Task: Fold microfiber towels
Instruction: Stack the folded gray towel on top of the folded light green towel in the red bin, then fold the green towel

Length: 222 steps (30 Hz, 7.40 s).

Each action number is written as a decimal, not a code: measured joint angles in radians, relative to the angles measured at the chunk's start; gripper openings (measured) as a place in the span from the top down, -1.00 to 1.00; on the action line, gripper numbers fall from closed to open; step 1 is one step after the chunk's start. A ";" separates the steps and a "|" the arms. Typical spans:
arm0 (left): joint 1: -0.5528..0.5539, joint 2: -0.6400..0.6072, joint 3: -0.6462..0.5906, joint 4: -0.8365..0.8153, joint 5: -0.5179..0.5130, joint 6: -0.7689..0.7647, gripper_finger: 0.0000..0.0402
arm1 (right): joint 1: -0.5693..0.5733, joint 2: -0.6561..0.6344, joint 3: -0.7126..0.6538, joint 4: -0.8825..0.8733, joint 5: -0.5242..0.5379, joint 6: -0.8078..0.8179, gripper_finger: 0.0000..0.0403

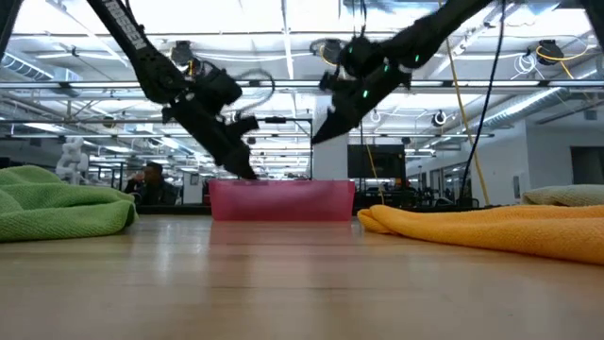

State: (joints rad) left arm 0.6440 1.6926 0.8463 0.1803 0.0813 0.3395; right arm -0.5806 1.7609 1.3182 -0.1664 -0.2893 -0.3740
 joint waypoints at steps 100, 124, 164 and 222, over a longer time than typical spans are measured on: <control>-1.550 -0.300 -0.114 -0.634 -0.478 -1.188 0.09 | 0.878 0.086 -0.575 0.963 0.442 0.467 0.61; -1.661 -0.076 -0.108 -0.545 -0.364 -1.354 0.57 | 0.874 0.086 -0.575 0.951 0.442 0.439 0.61; -1.235 -0.309 0.195 -0.483 -0.853 -0.528 0.97 | 1.078 0.238 -0.267 0.935 0.912 0.434 0.12; -1.521 -0.417 0.195 -0.588 -1.218 -0.682 0.94 | 1.089 -0.477 -0.378 0.124 0.916 0.531 0.87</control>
State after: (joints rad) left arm -0.8772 1.2760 1.0412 -0.4074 -1.1366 -0.3424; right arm 0.5085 1.2842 0.9403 -0.0425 0.6270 0.1572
